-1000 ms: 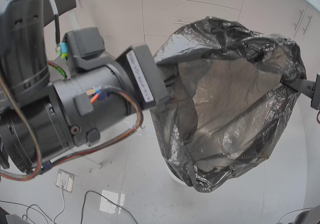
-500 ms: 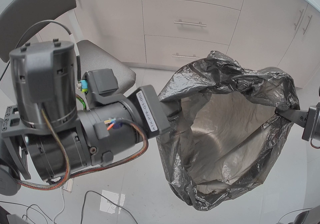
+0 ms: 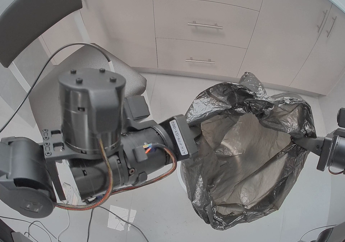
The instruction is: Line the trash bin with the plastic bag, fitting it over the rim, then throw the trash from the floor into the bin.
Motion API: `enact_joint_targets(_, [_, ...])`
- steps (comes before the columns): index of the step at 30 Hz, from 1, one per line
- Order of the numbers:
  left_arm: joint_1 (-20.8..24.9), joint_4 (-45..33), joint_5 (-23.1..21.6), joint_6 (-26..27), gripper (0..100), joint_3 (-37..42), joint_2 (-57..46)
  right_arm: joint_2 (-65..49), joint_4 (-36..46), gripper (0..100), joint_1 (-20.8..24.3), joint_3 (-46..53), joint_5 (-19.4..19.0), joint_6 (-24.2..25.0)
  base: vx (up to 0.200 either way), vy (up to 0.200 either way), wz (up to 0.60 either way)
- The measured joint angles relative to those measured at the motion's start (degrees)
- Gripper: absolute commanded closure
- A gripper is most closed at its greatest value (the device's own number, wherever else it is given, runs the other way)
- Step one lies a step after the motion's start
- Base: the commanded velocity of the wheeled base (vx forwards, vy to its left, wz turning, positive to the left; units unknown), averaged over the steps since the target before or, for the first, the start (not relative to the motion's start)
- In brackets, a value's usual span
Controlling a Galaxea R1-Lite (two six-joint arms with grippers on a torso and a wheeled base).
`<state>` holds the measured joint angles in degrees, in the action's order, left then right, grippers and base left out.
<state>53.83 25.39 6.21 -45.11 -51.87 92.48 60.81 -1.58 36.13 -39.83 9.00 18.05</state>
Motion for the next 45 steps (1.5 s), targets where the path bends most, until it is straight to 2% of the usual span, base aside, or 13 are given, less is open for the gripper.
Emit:
enact_joint_targets(3, [-0.22, 2.05, -0.05, 0.22, 100, 1.18, 1.26, 0.96, -5.11, 100, -0.17, 2.67, -0.24, 0.0, 0.0, 0.0, 0.0])
enact_joint_targets(12, [-2.62, 6.99, -0.82, 0.66, 100, 4.39, 4.95, 9.07, -27.72, 100, -2.73, 12.19, -3.88, -0.27, 0.0, 0.0, 0.0])
enact_joint_targets(20, [-7.03, 15.43, -3.3, 0.96, 100, 7.78, 9.58, 18.25, -38.73, 100, -4.88, 16.79, -5.08, 0.0, 0.0, 0.0, 0.0])
enact_joint_targets(30, [-9.85, 21.96, -4.66, 1.04, 100, 9.64, 15.04, 27.94, -53.52, 100, -6.18, 20.78, -5.14, 0.0, 0.0, 0.0, 0.0])
enact_joint_targets(39, [-11.95, 36.6, -6.31, 0.94, 100, 13.92, 20.89, 38.61, -66.45, 100, -7.17, 24.04, -5.1, -0.07, 0.0, 0.0, 0.0])
enact_joint_targets(45, [-13.15, 41.17, -7.95, 0.74, 100, 16.15, 25.73, 43.91, -71.13, 100, -7.67, 25.14, -4.77, -0.43, 0.0, 0.0, 0.0])
